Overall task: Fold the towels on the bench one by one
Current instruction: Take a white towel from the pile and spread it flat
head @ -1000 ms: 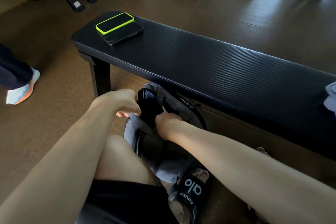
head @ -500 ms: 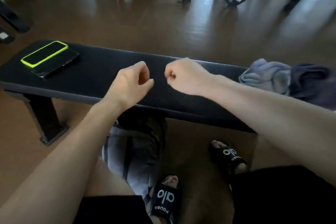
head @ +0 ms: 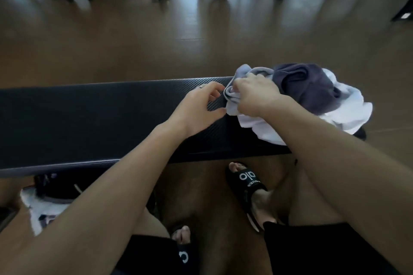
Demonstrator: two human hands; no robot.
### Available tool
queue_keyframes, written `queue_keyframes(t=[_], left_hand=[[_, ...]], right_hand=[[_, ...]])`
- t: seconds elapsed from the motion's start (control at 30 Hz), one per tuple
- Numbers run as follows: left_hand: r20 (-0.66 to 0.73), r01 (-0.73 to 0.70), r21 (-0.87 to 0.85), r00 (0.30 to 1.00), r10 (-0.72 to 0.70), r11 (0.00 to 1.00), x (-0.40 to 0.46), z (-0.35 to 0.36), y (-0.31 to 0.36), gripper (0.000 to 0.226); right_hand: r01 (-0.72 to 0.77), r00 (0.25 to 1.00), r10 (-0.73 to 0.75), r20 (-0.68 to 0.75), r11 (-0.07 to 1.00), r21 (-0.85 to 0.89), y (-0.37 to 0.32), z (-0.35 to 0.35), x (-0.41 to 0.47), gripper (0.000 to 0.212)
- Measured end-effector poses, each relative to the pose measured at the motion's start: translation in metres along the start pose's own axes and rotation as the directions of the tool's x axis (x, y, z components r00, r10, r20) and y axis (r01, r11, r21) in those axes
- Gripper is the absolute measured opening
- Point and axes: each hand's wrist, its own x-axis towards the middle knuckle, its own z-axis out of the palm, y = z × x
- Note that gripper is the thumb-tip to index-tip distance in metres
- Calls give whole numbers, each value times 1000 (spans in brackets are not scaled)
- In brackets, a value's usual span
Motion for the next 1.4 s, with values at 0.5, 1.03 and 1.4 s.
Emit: queue_keyframes(t=[0.5, 1.03, 1.4], left_hand=[[-79, -49, 16, 996, 50, 999, 27, 33, -1, 27], [-534, 48, -416, 795, -287, 908, 11, -27, 16, 10], [-256, 47, -126, 963, -78, 991, -32, -64, -15, 35]], right_hand=[[23, 1000, -18, -16, 931, 365, 25, -25, -7, 38], [239, 896, -8, -443, 851, 467, 3, -14, 10, 13], [419, 870, -40, -492, 586, 693, -40, -9, 10, 29]])
